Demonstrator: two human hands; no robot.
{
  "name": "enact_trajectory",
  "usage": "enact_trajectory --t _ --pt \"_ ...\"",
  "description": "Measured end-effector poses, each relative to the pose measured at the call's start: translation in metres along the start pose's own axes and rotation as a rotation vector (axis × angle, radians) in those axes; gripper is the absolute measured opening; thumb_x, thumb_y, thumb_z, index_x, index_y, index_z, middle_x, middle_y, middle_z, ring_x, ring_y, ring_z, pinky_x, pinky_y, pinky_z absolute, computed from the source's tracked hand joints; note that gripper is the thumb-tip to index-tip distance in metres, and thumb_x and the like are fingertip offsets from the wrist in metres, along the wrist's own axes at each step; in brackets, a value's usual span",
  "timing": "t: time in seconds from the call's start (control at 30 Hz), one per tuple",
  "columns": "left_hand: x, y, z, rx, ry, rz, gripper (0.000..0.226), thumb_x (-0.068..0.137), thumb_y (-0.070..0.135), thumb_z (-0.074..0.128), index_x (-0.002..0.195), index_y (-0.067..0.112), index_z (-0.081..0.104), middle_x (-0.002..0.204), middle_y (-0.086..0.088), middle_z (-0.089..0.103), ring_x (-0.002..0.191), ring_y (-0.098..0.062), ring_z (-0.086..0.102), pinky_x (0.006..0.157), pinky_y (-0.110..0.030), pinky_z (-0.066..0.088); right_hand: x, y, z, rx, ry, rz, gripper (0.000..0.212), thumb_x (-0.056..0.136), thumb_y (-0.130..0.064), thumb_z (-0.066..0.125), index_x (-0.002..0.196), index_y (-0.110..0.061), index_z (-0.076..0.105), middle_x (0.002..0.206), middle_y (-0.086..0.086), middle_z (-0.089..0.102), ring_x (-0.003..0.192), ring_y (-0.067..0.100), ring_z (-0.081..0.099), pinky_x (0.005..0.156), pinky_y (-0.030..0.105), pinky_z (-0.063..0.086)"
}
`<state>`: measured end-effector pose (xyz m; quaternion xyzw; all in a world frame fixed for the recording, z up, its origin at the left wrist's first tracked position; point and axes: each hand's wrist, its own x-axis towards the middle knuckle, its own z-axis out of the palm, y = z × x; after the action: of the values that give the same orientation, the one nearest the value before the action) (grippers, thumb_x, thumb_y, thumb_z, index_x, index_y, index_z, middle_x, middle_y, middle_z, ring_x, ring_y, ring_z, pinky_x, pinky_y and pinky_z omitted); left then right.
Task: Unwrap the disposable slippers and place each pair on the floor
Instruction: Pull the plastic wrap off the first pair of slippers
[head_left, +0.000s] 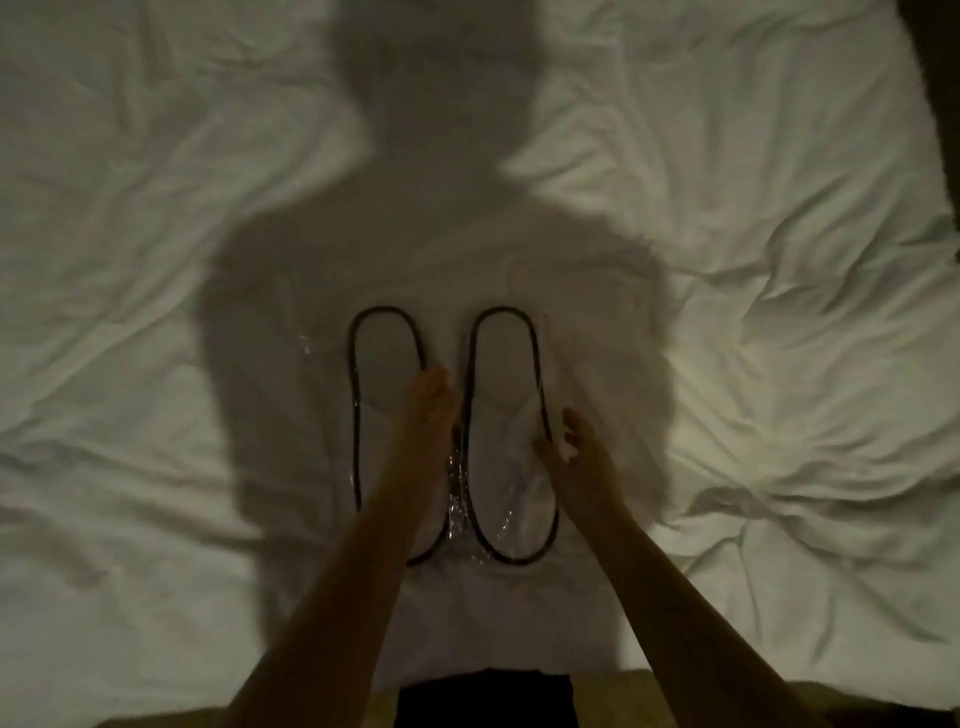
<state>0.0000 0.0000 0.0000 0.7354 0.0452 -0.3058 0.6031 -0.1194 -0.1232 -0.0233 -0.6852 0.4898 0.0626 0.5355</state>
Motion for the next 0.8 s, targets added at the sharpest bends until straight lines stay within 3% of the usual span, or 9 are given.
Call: enact_trajectory --t 0.07,0.17,0.23,0.33,0.47,0.53,0.67,0.73,0.8 --pt "0.011 -0.004 0.009 0.064 -0.053 -0.026 0.015 0.093 0.004 0.050 0.102 0.011 0.058 0.095 0.002 0.061 0.086 -0.006 0.063 0.074 -0.022 0.049 0.007 0.003 0.009 -0.021 -0.014 -0.011 0.057 0.088 -0.031 0.064 0.137 -0.012 0.044 0.124 0.003 0.058 0.117 0.022 0.055 0.088 0.030 0.043" --pt "0.015 -0.008 0.018 0.037 -0.042 -0.102 0.018 0.088 0.009 0.061 0.097 0.025 0.060 0.094 0.003 0.067 0.082 -0.005 0.068 0.071 -0.025 0.056 0.006 0.003 0.015 0.029 -0.002 -0.008 0.045 0.083 -0.025 0.071 0.123 -0.016 0.054 0.102 -0.003 0.062 0.092 0.017 0.063 0.072 0.025 0.048" --pt "0.016 0.002 0.018 -0.008 -0.002 -0.134 0.027 0.088 0.010 0.063 0.110 0.025 0.057 0.099 0.008 0.064 0.083 0.003 0.066 0.068 -0.016 0.054 0.004 -0.006 0.010 0.134 0.002 0.014 0.042 0.079 -0.019 0.075 0.117 -0.020 0.054 0.097 -0.003 0.064 0.082 0.012 0.064 0.062 0.022 0.053" --pt "0.022 0.034 0.017 -0.016 0.003 -0.156 0.049 0.089 0.012 0.062 0.135 0.010 0.045 0.115 -0.002 0.062 0.094 -0.009 0.063 0.068 -0.015 0.052 -0.002 -0.032 -0.007 0.219 0.021 -0.034 0.041 0.077 -0.013 0.077 0.111 -0.022 0.055 0.093 -0.010 0.062 0.076 0.005 0.062 0.051 0.011 0.049" --pt "0.027 0.110 0.020 0.002 0.018 0.009 0.038 0.086 0.005 0.064 0.124 0.005 0.058 0.091 0.004 0.066 0.081 -0.006 0.062 0.060 -0.006 0.049 -0.013 -0.097 -0.043 0.216 0.067 -0.161 0.040 0.076 -0.019 0.078 0.104 -0.035 0.055 0.093 -0.021 0.061 0.079 0.001 0.062 0.052 0.010 0.049" --pt "0.022 0.161 0.021 -0.007 0.041 0.131 0.033 0.084 0.003 0.066 0.116 0.005 0.063 0.086 0.005 0.066 0.081 -0.012 0.064 0.068 -0.013 0.054 -0.020 -0.141 -0.065 0.219 0.096 -0.250 0.039 0.076 -0.021 0.077 0.102 -0.039 0.056 0.094 -0.022 0.062 0.083 0.002 0.063 0.054 0.011 0.049" --pt "-0.004 0.271 0.018 -0.074 0.054 0.371 0.029 0.085 0.012 0.067 0.113 0.014 0.064 0.104 -0.002 0.068 0.091 -0.013 0.065 0.077 -0.020 0.054 -0.052 -0.239 -0.113 0.267 0.137 -0.458 0.035 0.077 -0.018 0.076 0.107 -0.027 0.062 0.096 -0.012 0.068 0.087 0.009 0.065 0.072 0.023 0.055" --pt "-0.027 0.327 0.013 -0.144 -0.013 0.462 0.032 0.086 0.016 0.066 0.118 0.019 0.060 0.111 -0.003 0.069 0.098 -0.014 0.068 0.077 -0.025 0.056 -0.078 -0.287 -0.139 0.318 0.133 -0.550 0.038 0.078 -0.017 0.076 0.113 -0.020 0.062 0.100 -0.001 0.069 0.088 0.016 0.066 0.080 0.036 0.055" --pt "-0.054 0.378 0.004 -0.195 -0.112 0.563 0.036 0.088 0.018 0.065 0.122 0.024 0.055 0.106 -0.004 0.073 0.092 -0.015 0.072 0.071 -0.023 0.056 -0.111 -0.331 -0.165 0.346 0.145 -0.638 0.042 0.077 -0.019 0.076 0.116 -0.021 0.062 0.103 -0.002 0.069 0.089 0.017 0.066 0.082 0.037 0.055"
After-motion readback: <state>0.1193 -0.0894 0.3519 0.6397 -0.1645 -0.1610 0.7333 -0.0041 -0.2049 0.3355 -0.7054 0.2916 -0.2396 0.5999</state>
